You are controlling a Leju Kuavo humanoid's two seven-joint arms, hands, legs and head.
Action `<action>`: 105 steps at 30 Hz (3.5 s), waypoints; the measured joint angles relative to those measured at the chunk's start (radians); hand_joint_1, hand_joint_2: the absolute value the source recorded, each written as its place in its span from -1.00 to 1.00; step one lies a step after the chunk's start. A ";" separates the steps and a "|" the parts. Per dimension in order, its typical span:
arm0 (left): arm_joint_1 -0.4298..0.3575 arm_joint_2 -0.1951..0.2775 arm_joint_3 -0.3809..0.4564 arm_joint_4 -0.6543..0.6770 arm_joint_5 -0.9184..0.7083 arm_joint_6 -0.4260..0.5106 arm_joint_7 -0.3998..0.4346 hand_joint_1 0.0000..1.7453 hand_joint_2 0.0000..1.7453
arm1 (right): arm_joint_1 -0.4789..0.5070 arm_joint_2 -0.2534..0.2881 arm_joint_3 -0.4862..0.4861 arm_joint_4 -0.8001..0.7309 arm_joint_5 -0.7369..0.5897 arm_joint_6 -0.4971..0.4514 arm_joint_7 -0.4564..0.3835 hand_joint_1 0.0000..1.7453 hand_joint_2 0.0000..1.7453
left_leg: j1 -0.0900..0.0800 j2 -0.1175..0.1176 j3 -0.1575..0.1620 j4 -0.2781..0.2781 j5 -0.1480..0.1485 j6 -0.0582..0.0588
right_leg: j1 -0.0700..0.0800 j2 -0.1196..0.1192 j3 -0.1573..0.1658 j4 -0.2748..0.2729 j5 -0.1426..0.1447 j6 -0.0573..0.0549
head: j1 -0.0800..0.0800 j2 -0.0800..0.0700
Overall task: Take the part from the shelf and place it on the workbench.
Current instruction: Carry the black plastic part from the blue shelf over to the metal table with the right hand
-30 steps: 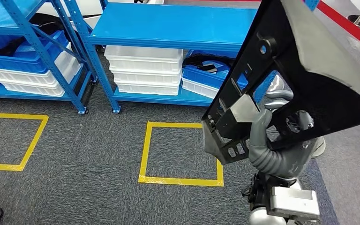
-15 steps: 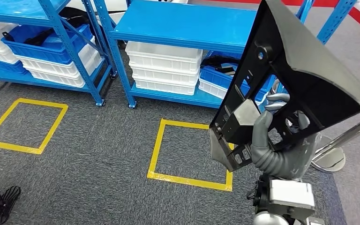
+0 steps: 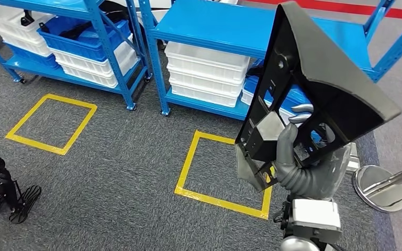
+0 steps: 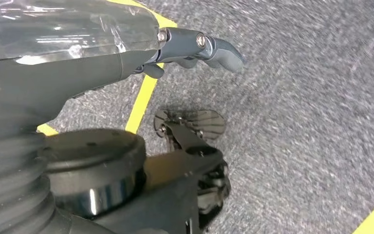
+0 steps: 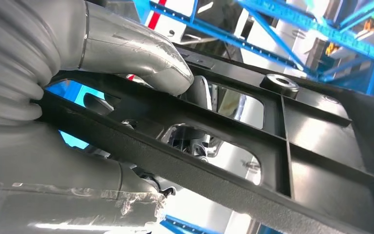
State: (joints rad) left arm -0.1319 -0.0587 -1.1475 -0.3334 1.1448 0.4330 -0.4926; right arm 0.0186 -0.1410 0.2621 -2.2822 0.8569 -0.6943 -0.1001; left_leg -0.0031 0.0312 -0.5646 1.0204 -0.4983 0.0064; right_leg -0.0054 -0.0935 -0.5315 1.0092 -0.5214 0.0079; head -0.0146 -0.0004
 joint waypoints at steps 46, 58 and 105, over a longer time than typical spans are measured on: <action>0.000 -0.001 -0.002 0.000 -0.002 0.000 0.000 -1.00 1.00 | 0.011 -0.083 0.027 -0.025 -0.016 0.000 0.048 1.00 1.00 | 0.004 -0.131 -0.018 0.003 0.011 0.004 | -0.010 0.153 -0.025 0.012 0.005 -0.001 | 0.015 0.000; -0.001 -0.001 -0.002 0.000 -0.002 -0.001 0.000 -1.00 1.00 | 0.010 -0.083 0.029 -0.025 -0.004 0.000 0.053 1.00 1.00 | 0.009 -0.003 -0.025 0.044 0.001 -0.022 | -0.012 0.029 0.005 0.001 -0.009 -0.012 | -0.002 0.000; -0.002 -0.002 -0.002 0.000 0.012 0.010 0.000 -1.00 1.00 | 0.033 -0.077 0.025 -0.035 -0.050 0.000 -0.009 1.00 1.00 | 0.005 -0.112 -0.020 0.003 0.017 0.009 | -0.020 0.144 -0.020 0.031 -0.005 0.010 | 0.010 0.000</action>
State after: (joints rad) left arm -0.1341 -0.0610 -1.1494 -0.3334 1.1571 0.4433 -0.4931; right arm 0.0512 -0.2176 0.2873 -2.3171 0.8069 -0.6947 -0.1087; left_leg 0.0016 -0.0804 -0.5851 1.0234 -0.4812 0.0157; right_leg -0.0259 0.0509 -0.5517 1.0400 -0.5266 0.0175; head -0.0047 -0.0004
